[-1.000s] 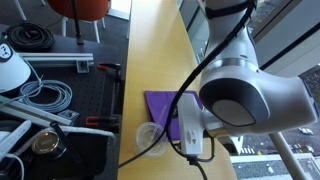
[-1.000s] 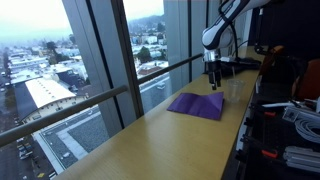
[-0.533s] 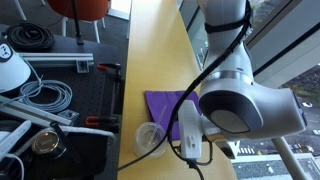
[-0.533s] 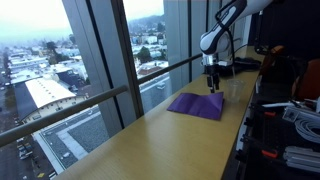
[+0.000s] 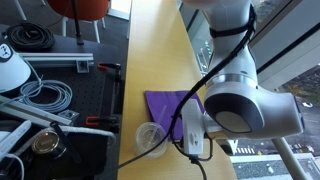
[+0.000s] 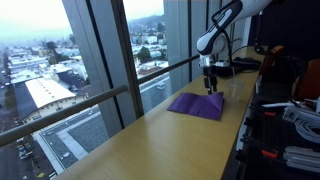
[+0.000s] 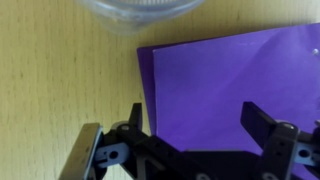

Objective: Open the folder

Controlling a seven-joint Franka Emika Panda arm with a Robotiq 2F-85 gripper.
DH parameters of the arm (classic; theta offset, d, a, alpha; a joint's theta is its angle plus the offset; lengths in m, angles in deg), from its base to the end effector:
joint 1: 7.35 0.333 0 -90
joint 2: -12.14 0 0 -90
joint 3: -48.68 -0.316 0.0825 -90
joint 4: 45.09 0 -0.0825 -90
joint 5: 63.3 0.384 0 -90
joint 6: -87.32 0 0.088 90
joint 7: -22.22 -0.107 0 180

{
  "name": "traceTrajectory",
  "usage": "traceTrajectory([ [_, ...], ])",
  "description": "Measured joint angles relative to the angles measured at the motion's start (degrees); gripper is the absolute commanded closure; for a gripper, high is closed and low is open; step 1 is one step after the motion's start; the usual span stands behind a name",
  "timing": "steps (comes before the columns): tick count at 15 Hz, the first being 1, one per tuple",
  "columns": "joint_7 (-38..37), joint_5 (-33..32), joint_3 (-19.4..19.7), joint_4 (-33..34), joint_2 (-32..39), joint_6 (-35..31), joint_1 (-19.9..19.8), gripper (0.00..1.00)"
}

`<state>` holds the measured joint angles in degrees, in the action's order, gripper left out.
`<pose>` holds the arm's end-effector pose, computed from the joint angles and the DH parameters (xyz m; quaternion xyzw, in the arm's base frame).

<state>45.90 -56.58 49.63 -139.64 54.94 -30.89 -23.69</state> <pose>0.6173 -0.1849 0.1526 -0.9851 -0.0203 0.1412 0.0959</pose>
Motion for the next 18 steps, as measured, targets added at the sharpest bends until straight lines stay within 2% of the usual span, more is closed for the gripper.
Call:
traceTrajectory([
  [6, 0.00, 1.34, -0.05, 3.37, 1.96, 4.27, -0.46, 0.00],
  [18, -0.05, 1.73, -0.51, 4.69, 3.66, 4.96, -0.54, 0.00],
])
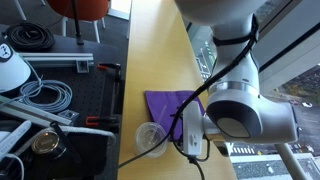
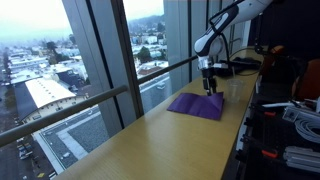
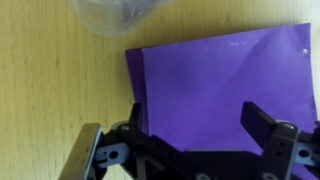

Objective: Open the folder

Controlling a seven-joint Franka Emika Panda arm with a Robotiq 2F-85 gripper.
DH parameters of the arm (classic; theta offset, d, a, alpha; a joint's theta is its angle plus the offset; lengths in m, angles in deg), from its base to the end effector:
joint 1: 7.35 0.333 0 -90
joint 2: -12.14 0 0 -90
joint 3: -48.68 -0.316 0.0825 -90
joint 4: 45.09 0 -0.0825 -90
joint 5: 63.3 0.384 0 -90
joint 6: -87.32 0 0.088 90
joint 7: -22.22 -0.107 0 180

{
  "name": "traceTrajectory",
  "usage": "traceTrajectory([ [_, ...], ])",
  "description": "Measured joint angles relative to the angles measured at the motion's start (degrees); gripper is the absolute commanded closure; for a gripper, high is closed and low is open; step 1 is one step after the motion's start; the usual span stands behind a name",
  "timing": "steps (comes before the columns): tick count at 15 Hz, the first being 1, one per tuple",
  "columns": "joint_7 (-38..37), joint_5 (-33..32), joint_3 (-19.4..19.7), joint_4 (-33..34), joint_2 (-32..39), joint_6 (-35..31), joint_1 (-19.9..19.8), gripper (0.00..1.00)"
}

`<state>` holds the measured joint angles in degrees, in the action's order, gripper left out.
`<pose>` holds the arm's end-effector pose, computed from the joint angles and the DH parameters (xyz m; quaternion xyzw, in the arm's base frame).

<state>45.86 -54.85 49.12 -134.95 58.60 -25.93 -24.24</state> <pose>0.6237 -0.1843 0.1377 -0.9782 -0.0124 0.1666 0.1237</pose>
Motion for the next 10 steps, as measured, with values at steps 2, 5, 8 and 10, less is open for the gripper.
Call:
traceTrajectory([
  [2, 0.00, 0.00, -0.02, -0.01, 0.51, 0.00, 0.00, 0.25],
  [5, 0.00, 0.00, -0.16, 0.00, 0.85, 0.00, 0.00, 0.42],
  [8, 0.00, 0.00, -0.26, 0.01, 0.85, 0.00, 0.00, 0.65],
  [10, 0.00, 0.00, -0.26, 0.01, 0.85, 0.00, 0.00, 0.80],
])
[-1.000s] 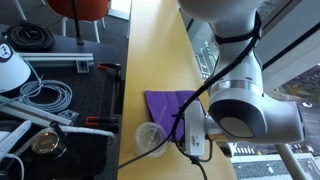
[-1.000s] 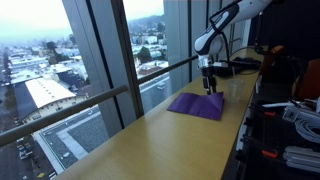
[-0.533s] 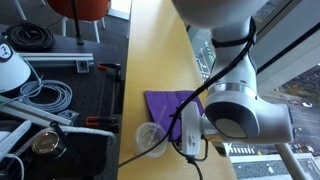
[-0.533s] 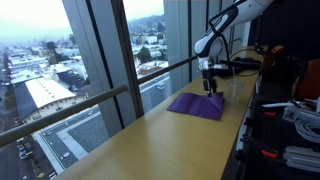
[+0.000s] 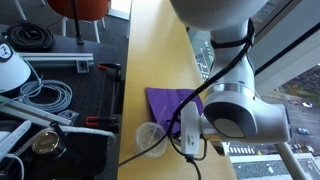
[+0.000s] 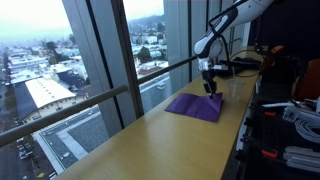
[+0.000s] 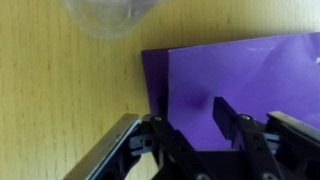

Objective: Open the folder

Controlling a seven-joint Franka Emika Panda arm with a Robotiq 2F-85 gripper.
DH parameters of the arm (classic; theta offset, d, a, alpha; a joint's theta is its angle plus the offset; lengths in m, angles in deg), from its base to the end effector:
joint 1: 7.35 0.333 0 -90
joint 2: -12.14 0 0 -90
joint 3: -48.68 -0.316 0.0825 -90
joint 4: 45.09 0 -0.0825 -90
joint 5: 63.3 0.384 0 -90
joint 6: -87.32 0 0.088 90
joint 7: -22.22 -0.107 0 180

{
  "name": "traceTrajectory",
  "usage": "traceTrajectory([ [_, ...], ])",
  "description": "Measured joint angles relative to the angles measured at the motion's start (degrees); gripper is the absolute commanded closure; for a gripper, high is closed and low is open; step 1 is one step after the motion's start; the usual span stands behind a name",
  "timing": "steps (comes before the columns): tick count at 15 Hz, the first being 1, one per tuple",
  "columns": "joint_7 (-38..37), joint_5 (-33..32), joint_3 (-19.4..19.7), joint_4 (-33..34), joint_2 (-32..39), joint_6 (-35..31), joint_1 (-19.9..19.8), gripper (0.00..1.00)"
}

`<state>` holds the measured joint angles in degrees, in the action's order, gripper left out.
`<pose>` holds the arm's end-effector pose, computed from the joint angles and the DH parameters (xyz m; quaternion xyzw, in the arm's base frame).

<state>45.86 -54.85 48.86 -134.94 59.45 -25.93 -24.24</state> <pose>0.6217 -0.1809 0.1281 -0.9766 -0.0138 0.1732 0.1271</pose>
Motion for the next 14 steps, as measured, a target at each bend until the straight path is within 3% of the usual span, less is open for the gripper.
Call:
traceTrajectory([
  [3, 0.00, 0.00, 0.00, 0.00, -0.04, 0.00, 0.00, 0.99],
  [9, -0.12, -1.09, 0.10, -2.50, -4.33, -0.70, 1.04, 1.00],
  [14, -1.23, -6.56, 1.13, -8.09, -10.97, -3.03, 3.06, 1.00],
])
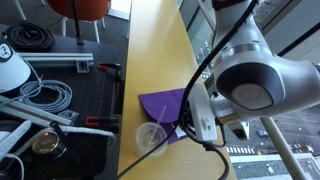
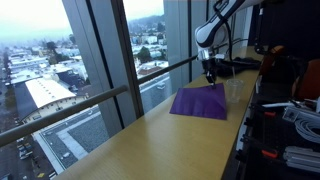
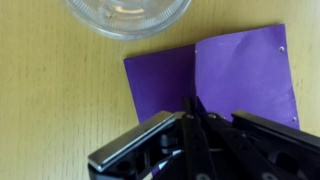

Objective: Open the folder

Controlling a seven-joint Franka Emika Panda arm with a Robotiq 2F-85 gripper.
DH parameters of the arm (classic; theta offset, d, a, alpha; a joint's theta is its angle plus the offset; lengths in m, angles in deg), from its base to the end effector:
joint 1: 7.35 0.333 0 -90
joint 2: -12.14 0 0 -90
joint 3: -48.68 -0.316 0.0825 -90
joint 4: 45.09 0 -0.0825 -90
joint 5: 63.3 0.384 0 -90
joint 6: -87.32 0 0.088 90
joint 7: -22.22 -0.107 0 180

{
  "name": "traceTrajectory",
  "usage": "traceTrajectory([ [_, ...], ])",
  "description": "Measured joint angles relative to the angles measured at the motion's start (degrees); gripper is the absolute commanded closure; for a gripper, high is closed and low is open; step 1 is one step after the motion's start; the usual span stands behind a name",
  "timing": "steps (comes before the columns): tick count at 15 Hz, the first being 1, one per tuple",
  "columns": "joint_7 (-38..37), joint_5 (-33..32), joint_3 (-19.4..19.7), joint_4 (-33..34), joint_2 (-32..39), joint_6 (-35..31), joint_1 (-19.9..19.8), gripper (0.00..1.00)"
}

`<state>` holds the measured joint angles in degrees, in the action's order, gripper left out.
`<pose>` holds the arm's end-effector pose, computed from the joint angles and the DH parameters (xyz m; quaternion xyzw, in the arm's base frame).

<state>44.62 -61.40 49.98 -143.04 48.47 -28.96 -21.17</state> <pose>0.6156 -0.1633 0.2008 -0.9862 -0.0543 0.1459 0.0565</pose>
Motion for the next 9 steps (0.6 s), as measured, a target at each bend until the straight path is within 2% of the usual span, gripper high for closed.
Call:
traceTrajectory([
  [5, -3.13, -4.77, 0.64, -6.45, -7.85, -3.10, 2.91, 1.00],
  [9, -8.34, -8.19, 0.59, -14.65, -16.28, -7.43, 7.40, 1.00],
])
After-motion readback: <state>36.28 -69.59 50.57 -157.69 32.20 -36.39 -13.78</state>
